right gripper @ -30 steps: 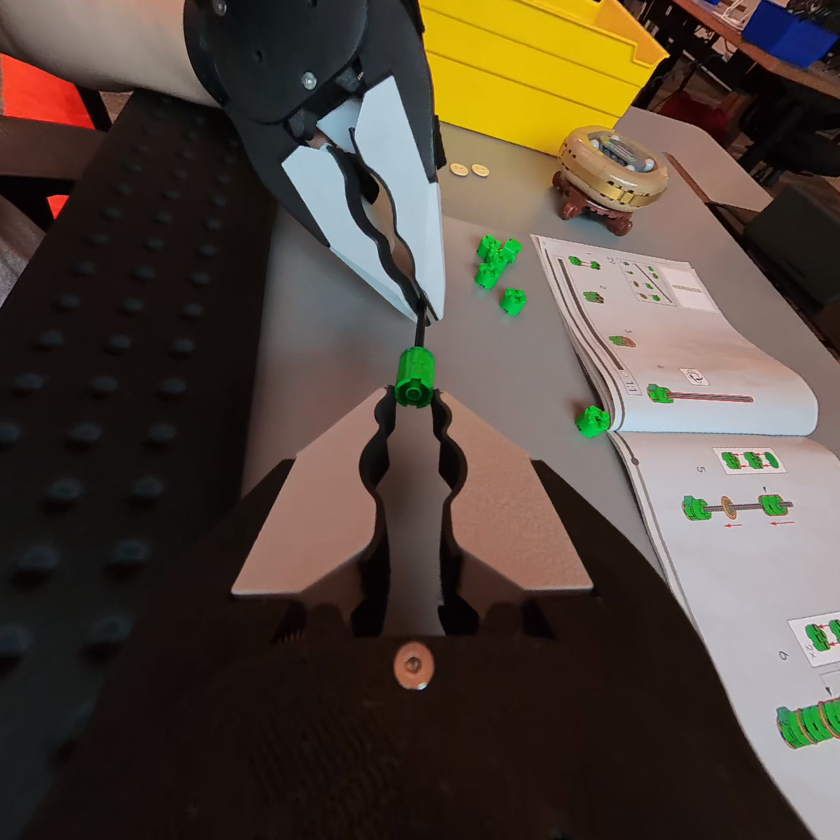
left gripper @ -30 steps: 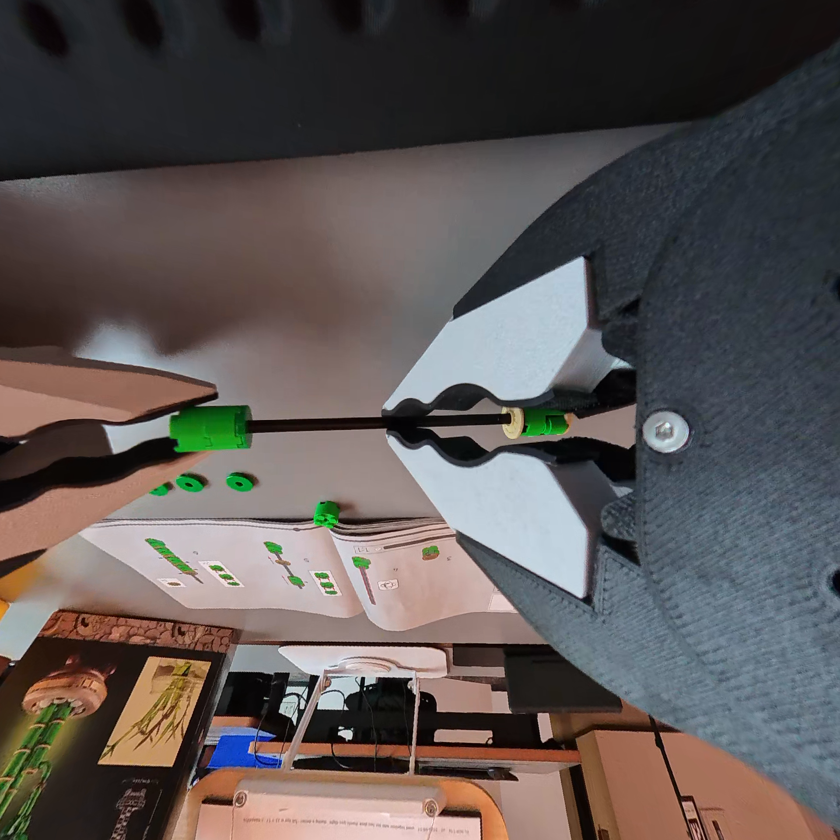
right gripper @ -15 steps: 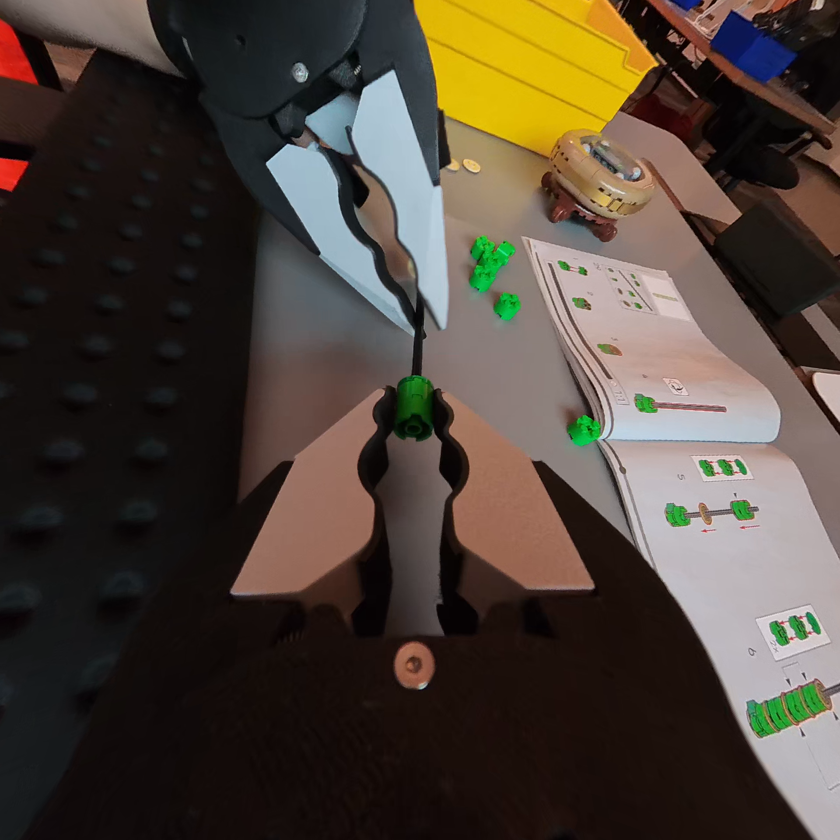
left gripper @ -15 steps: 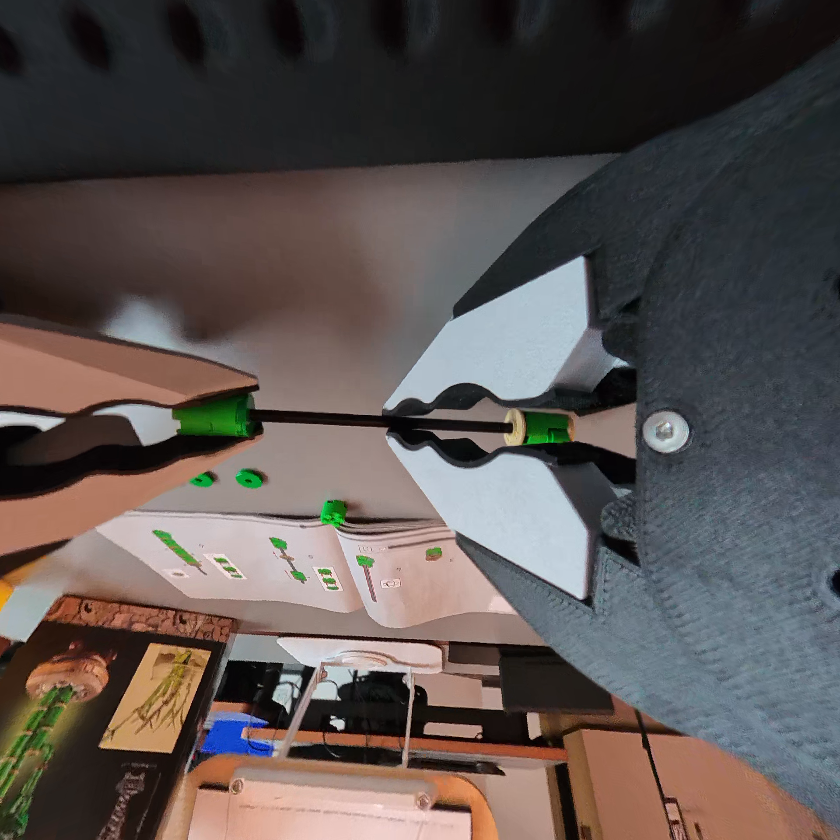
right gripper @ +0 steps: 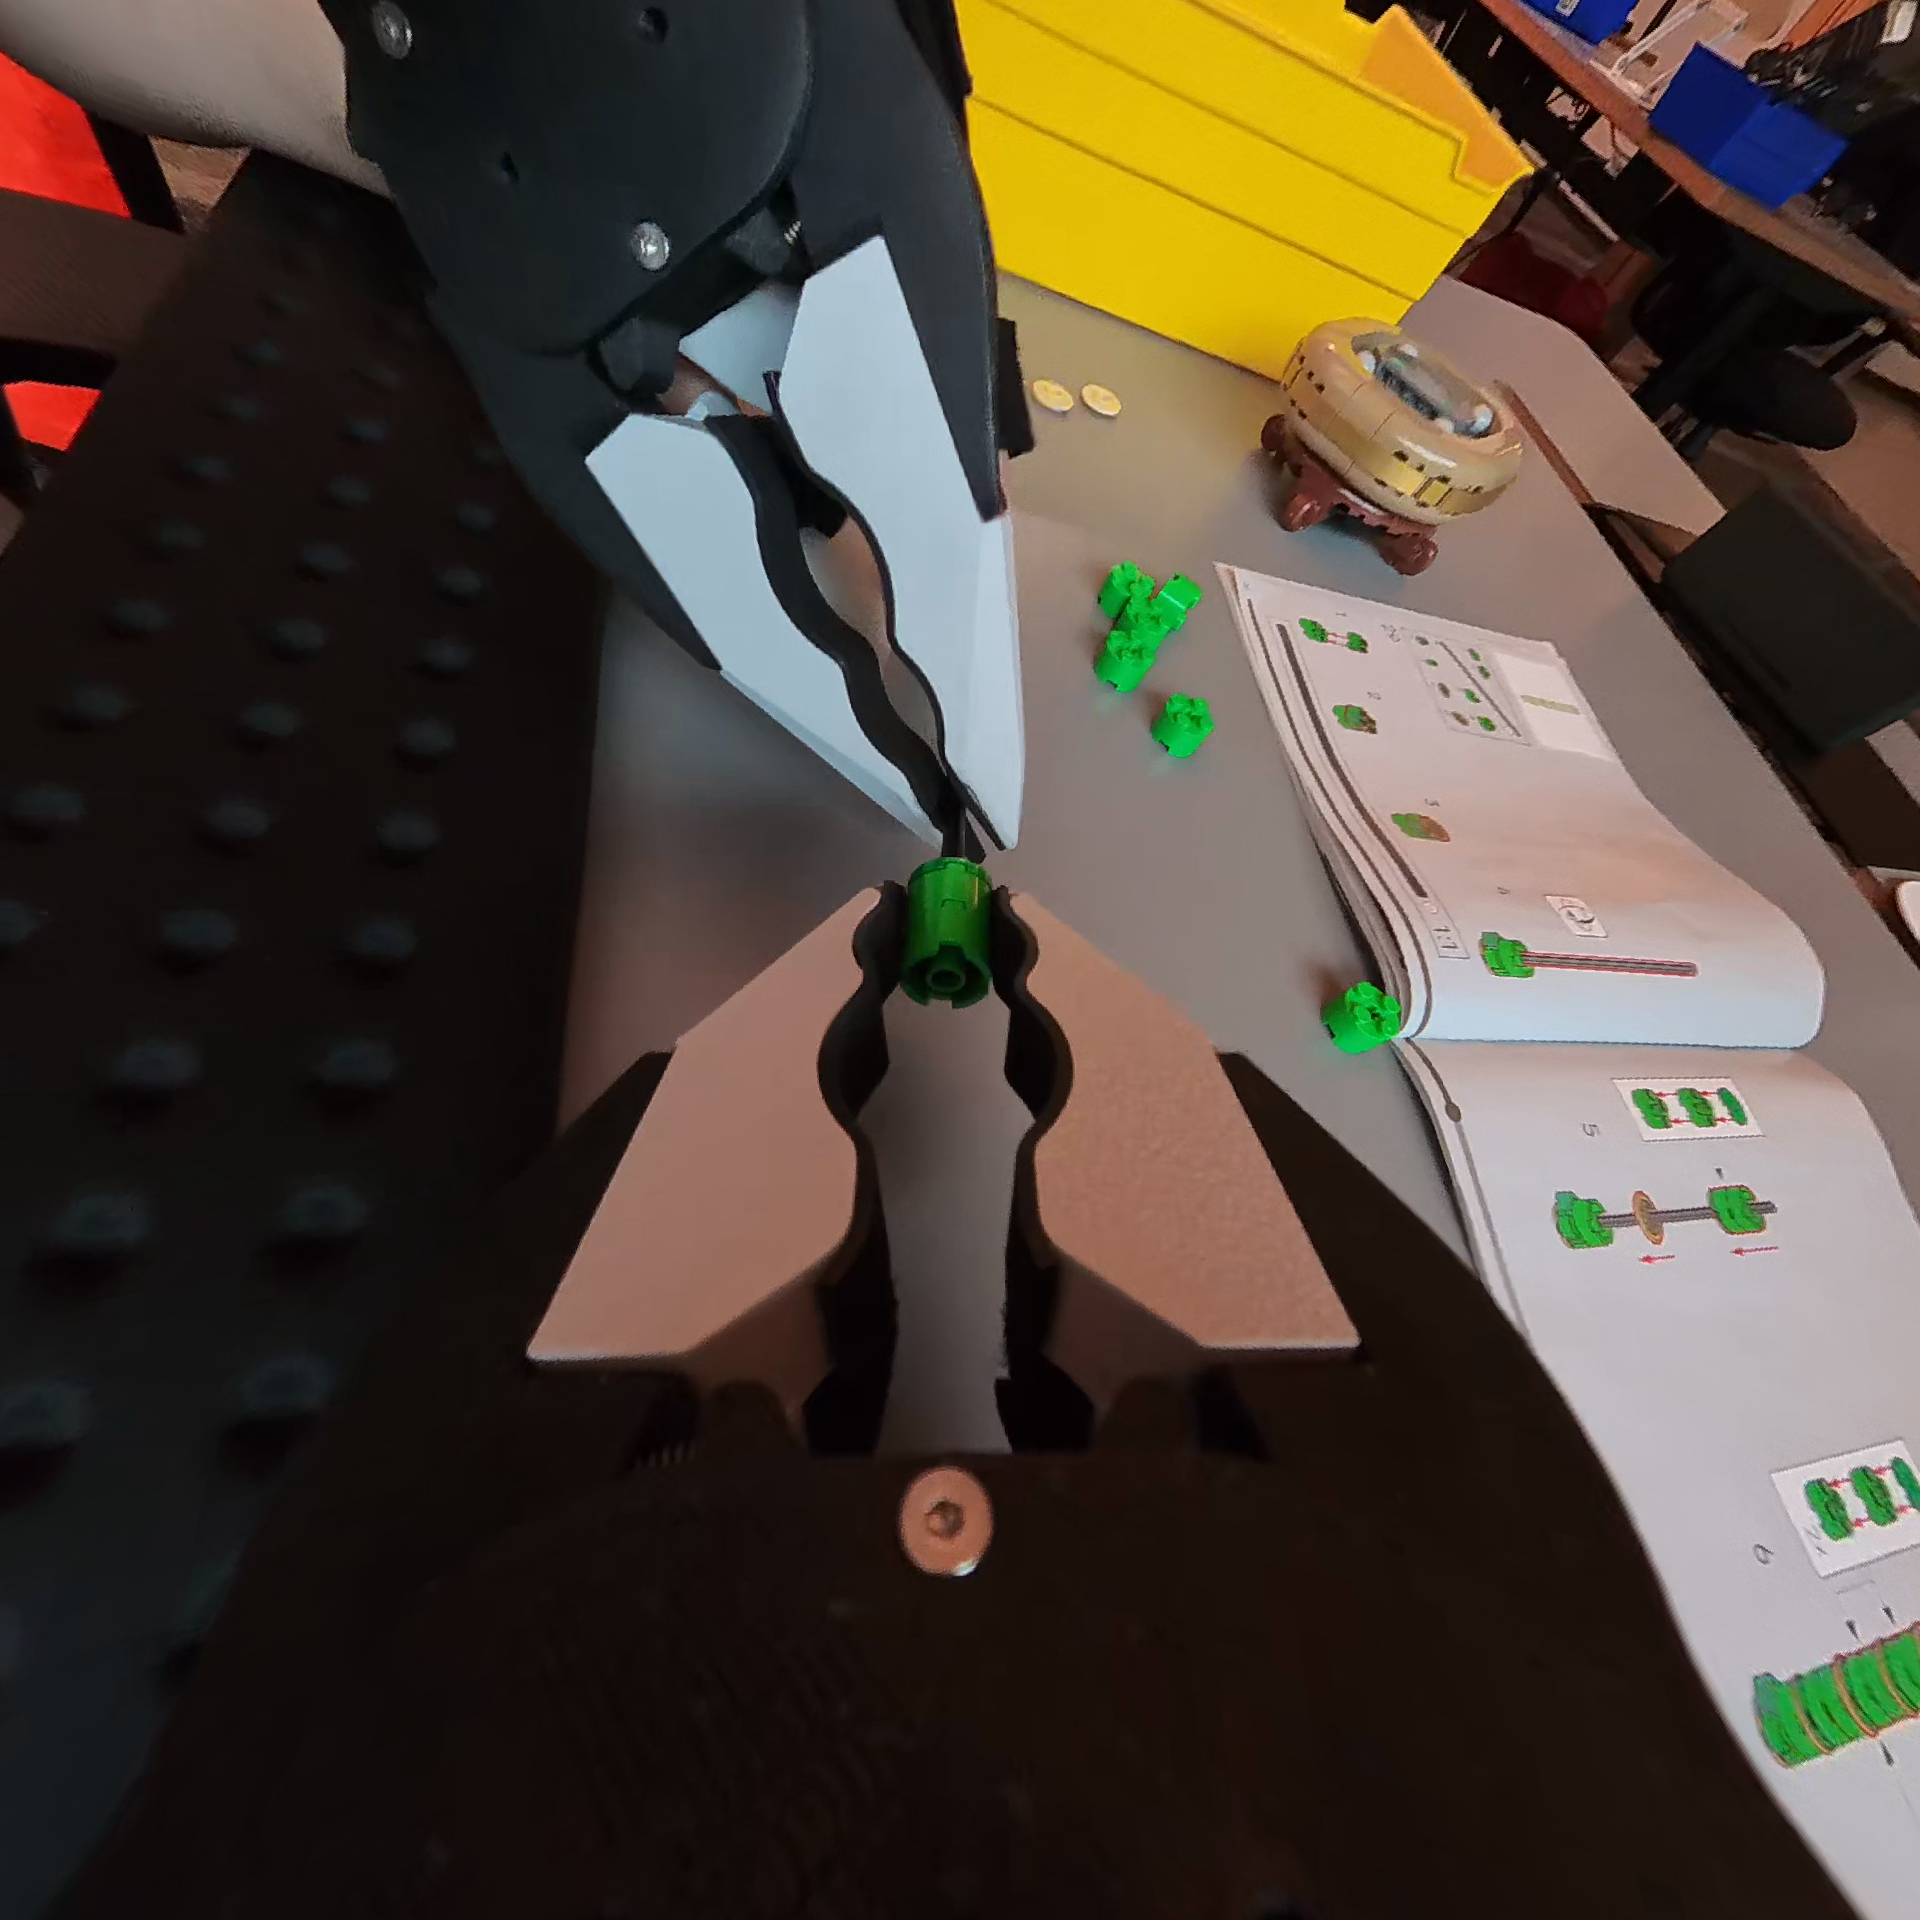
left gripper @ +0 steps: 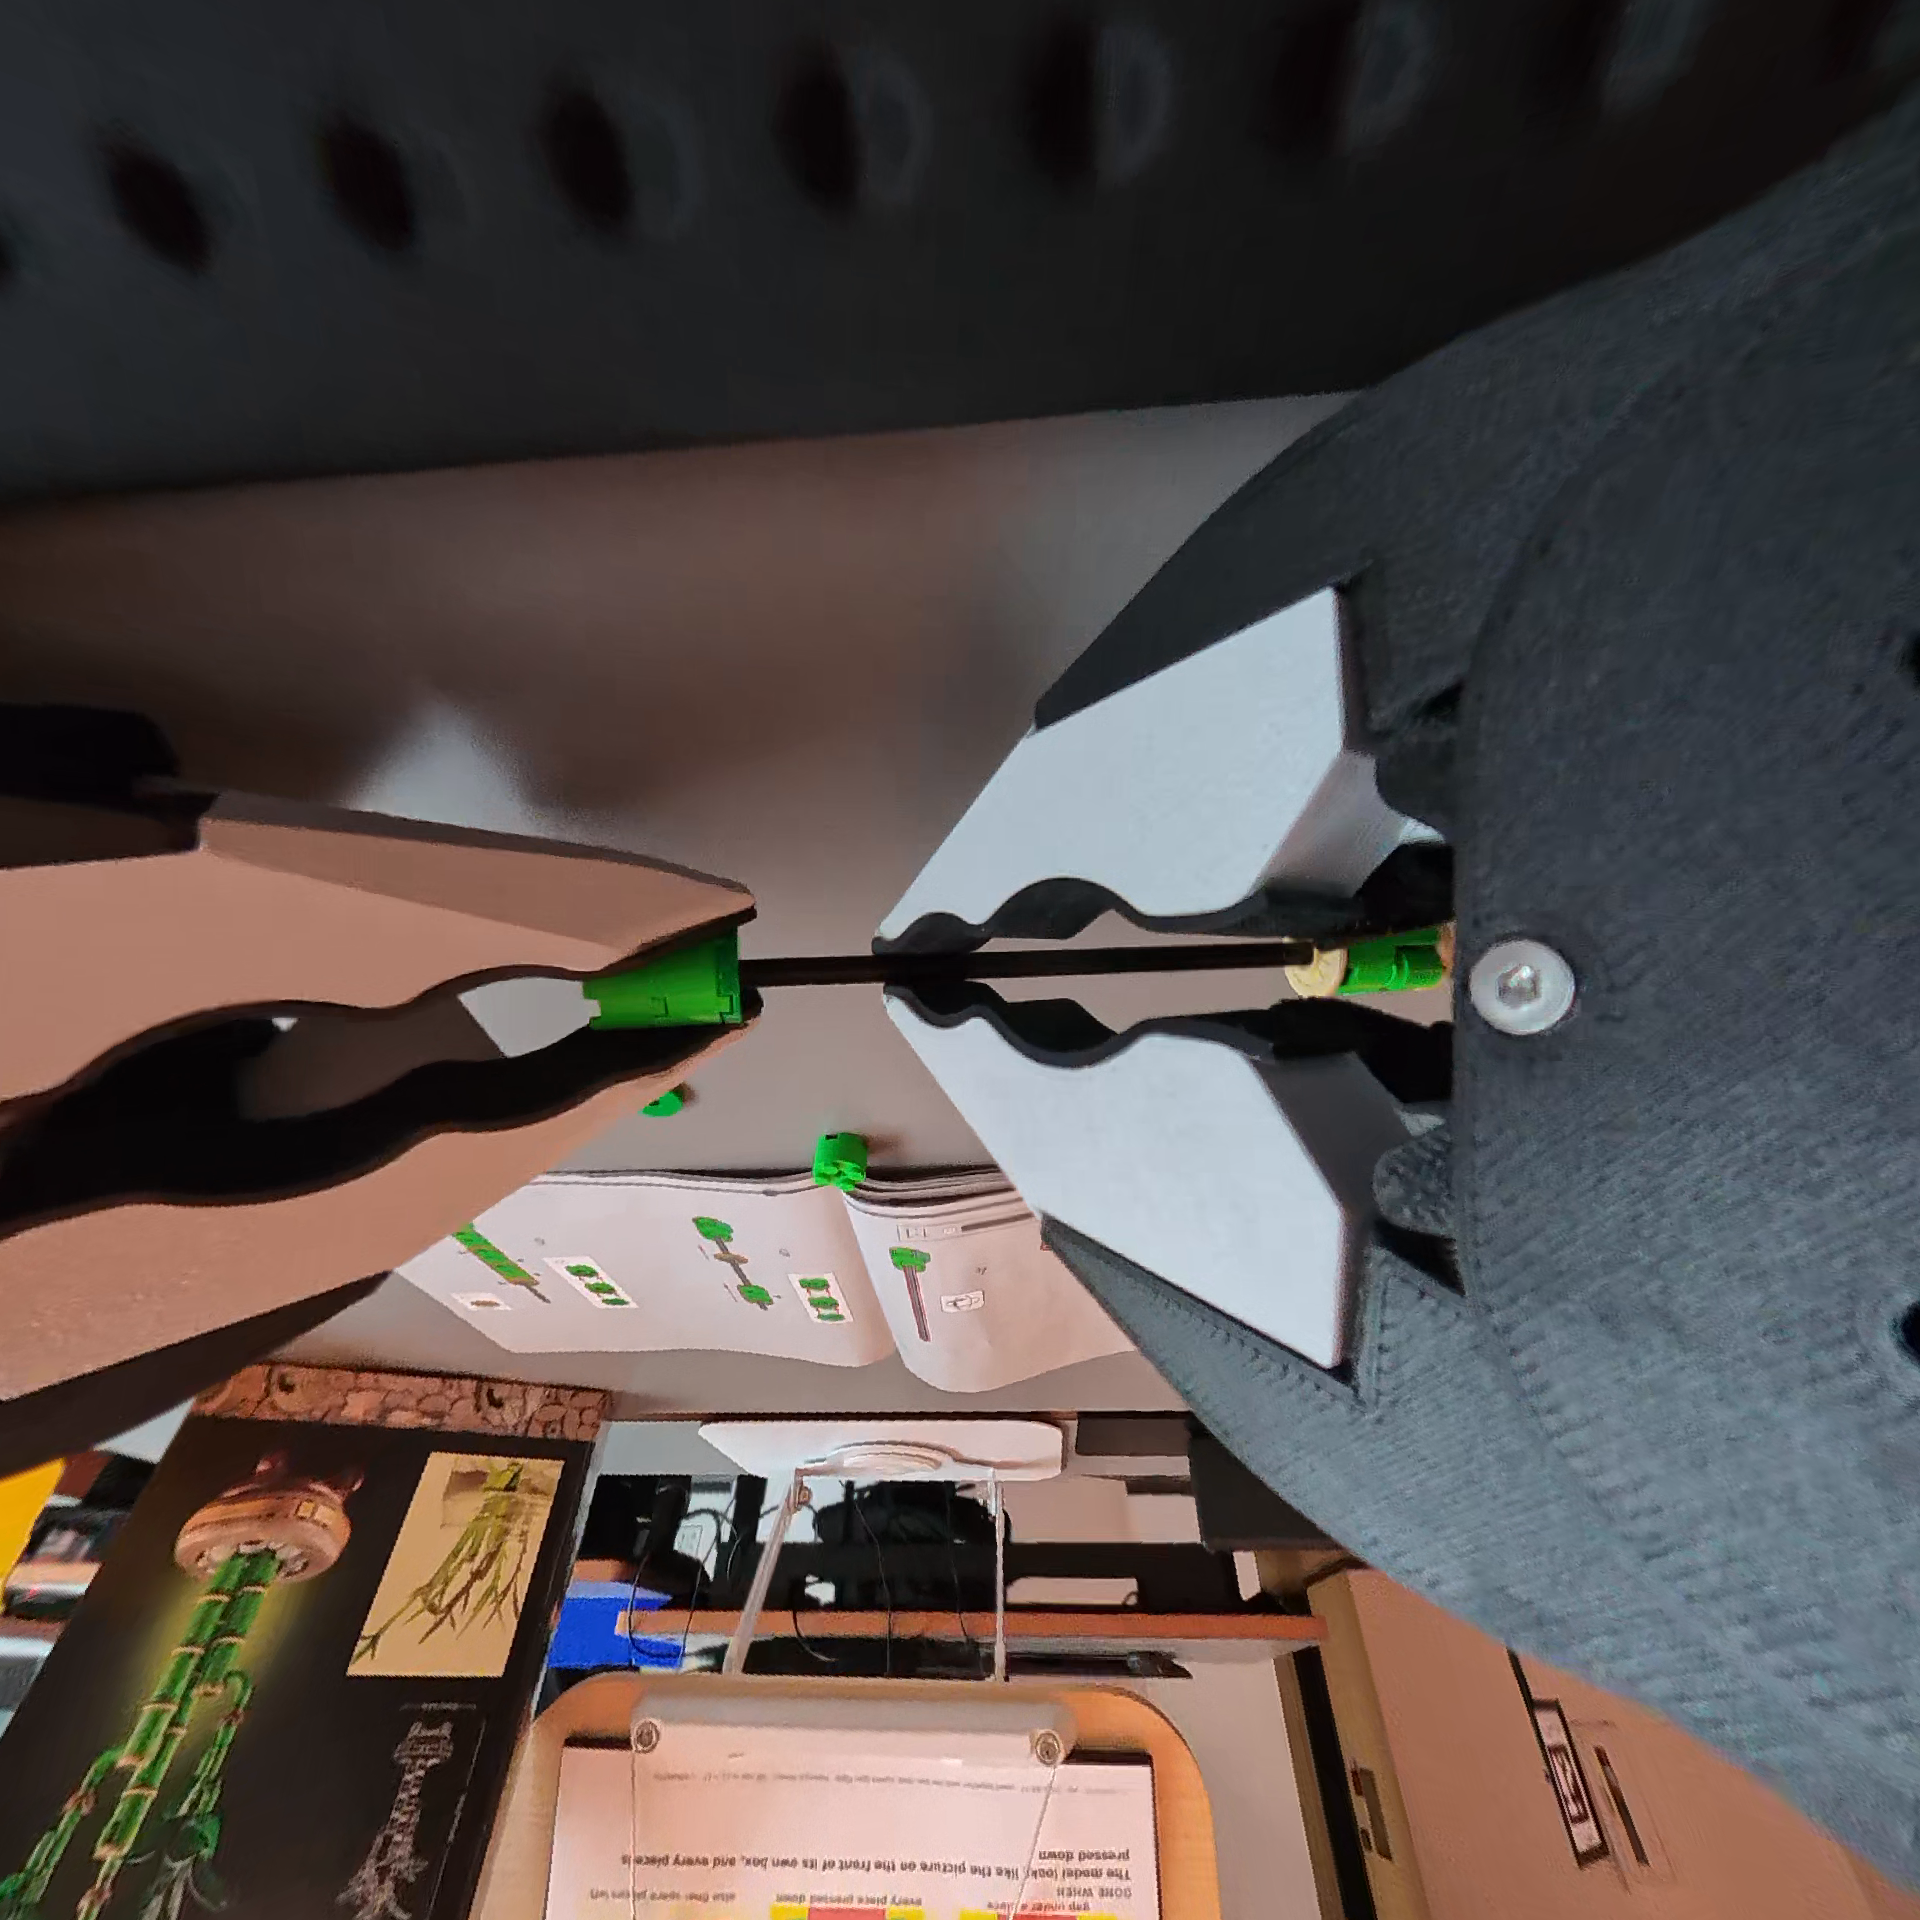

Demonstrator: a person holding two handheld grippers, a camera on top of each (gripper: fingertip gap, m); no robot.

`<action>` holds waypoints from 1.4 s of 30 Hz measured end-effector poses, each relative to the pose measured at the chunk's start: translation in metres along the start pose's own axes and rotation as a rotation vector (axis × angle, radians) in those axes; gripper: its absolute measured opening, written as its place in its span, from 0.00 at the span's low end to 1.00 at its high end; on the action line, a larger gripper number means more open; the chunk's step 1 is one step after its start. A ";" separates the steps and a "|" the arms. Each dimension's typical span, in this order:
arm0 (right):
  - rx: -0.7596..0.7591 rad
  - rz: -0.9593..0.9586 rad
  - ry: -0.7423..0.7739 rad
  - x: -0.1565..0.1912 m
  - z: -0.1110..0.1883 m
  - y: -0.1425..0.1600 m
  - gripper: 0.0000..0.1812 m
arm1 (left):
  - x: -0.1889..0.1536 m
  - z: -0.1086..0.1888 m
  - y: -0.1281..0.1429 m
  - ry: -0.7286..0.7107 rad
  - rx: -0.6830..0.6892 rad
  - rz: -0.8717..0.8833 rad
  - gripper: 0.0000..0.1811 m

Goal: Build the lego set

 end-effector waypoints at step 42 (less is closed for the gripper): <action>-0.084 -0.009 0.020 -0.002 0.002 -0.007 0.08 | 0.000 0.006 -0.004 -0.159 0.034 0.018 0.01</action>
Point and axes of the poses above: each gripper's, where its closed fingertips meet, z back along the fingers, y out of its underside, x = y × z across the jaws, the point moved 9 cm from there along z, back along the fingers, and after that the axes turned 12 degrees about -z, right-handed, at the moved point
